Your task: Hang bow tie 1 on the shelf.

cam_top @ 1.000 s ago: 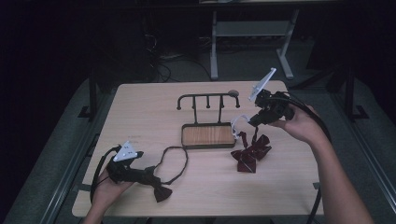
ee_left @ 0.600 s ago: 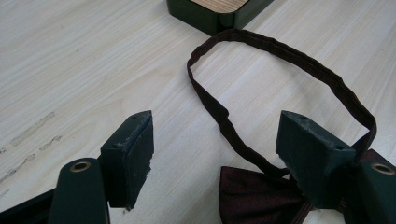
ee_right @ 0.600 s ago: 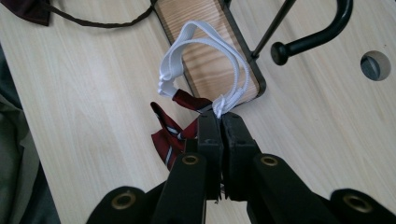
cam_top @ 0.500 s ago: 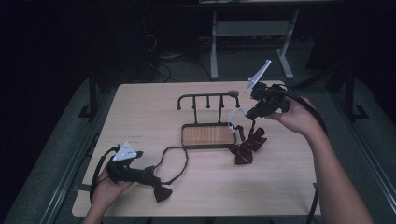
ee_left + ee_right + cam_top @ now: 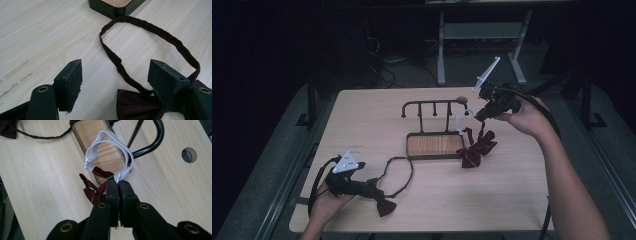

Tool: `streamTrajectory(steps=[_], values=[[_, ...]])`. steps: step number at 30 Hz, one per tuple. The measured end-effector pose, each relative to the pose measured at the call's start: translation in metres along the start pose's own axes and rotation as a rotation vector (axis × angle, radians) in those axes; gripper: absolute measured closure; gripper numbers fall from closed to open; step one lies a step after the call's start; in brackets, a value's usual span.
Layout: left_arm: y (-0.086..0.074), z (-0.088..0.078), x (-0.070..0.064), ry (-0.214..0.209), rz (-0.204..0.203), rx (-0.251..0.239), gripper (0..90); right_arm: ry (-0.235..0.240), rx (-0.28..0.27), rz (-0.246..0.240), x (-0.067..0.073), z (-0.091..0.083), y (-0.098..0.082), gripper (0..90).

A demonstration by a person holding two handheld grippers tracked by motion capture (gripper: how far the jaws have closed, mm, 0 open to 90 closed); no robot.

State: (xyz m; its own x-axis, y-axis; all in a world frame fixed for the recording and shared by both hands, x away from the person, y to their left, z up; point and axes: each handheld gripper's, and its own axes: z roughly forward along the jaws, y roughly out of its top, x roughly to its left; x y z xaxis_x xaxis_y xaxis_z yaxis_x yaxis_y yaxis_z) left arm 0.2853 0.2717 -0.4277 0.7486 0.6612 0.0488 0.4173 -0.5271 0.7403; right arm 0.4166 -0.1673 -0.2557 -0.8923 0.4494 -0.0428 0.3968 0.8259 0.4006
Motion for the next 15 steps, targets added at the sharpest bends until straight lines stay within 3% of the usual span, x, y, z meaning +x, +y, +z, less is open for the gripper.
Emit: streamTrajectory(steps=[15], values=[[0.0, -0.001, 0.002, -0.001, -0.001, 0.0, 28.1, -0.003, 0.0, 0.056, -0.02, -0.001, 0.006, 86.8]])
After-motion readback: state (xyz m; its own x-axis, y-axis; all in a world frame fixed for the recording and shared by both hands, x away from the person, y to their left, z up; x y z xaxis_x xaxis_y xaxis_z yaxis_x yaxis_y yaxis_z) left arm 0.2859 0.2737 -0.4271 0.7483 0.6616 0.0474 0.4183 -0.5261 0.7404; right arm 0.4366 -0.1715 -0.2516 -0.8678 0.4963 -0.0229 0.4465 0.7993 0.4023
